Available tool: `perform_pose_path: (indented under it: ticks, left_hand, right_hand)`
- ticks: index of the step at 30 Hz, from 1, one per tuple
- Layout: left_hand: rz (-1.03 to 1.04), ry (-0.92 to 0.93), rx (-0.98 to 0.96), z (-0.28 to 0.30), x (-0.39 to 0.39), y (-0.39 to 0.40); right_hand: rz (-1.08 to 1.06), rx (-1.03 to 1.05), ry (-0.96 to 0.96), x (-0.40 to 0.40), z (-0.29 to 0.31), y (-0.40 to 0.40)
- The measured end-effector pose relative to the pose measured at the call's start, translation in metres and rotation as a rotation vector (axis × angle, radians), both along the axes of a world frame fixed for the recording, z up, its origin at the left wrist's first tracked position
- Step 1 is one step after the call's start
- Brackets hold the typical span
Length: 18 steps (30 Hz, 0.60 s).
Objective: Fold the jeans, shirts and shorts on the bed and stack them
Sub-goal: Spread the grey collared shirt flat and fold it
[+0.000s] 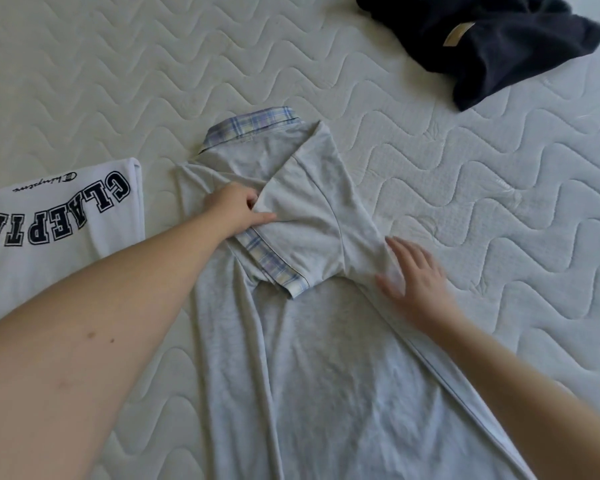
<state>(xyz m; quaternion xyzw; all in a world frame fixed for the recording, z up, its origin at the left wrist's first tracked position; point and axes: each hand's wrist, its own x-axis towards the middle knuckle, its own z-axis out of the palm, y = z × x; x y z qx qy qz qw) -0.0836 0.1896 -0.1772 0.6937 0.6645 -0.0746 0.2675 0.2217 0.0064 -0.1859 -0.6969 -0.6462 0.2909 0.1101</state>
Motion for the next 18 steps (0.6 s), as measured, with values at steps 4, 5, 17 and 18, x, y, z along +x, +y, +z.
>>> perform_pose_path:
  ticks: [4, 5, 17, 18]
  left_hand:
    - [0.178, -0.293, 0.13, 0.005, 0.001, -0.007]
    - [0.217, -0.347, 0.104, 0.008, 0.0, -0.007]
    - [0.317, -0.319, 0.509, 0.035, 0.044, -0.111]
    - [0.337, -0.364, 0.438, 0.032, 0.062, -0.131]
  right_hand:
    - [0.017, -0.001, -0.097, -0.013, -0.005, -0.038]
    - [0.006, -0.014, -0.105, -0.015, -0.005, -0.042]
    - [-0.087, -0.163, -0.242, 0.013, 0.012, -0.12]
    - [-0.115, -0.185, -0.241, 0.018, 0.013, -0.133]
